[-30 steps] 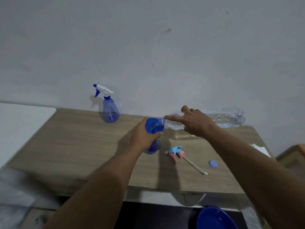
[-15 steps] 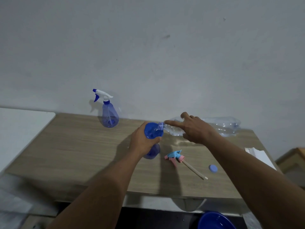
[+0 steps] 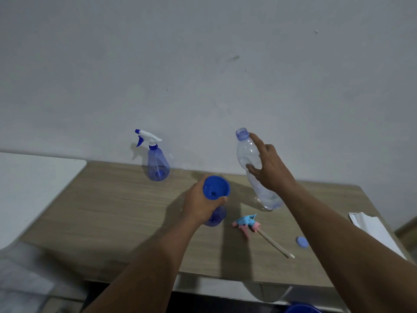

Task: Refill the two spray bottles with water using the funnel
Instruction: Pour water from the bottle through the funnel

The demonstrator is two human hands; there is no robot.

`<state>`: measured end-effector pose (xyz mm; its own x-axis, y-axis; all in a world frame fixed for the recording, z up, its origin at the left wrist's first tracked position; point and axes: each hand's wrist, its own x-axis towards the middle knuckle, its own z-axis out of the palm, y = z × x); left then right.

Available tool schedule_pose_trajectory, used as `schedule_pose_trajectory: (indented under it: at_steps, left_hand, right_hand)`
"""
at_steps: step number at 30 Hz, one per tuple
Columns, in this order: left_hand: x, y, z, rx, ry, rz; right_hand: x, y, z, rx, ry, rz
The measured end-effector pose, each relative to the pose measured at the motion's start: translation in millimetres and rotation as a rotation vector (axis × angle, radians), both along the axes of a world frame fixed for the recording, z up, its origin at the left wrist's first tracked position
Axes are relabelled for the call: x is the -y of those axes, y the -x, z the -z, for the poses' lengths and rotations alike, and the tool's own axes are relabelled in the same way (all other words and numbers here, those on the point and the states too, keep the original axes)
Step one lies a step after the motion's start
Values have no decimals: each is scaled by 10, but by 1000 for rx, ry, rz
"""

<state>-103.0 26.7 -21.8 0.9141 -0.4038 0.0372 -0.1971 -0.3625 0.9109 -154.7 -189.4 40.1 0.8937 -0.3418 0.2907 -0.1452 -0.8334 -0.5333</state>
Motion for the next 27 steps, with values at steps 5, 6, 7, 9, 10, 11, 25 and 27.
schedule_pose_trajectory:
  at_steps: [5,6,7,9,10,11,25,27]
  left_hand:
    - [-10,8,-23,-14,-5,9]
    - [-10,7,-22,-18,-7,11]
    - [-11,8,-31,-23,-3,14]
    - [-11,7,-34,-23,-10,17]
    - [-11,7,-32,-27,-17,23]
    - [-16,10,-46,-30,-25,29]
    - [-46,41,29,-113,-4,39]
    - [-89,58,93,-112,37,13]
  right_hand:
    - [55,-160,101,141,-162,80]
    - [37,-181,123,163,-199,84]
    - [22,-206,142,186,-231,85]
    - [5,-243,168,229,-273,94]
    - [11,-254,166,236,-296,102]
    - [25,-267,162,230,-318,107]
    - [-317,38,101,194,-421,245]
    - [-512,154,147,267,-398,288]
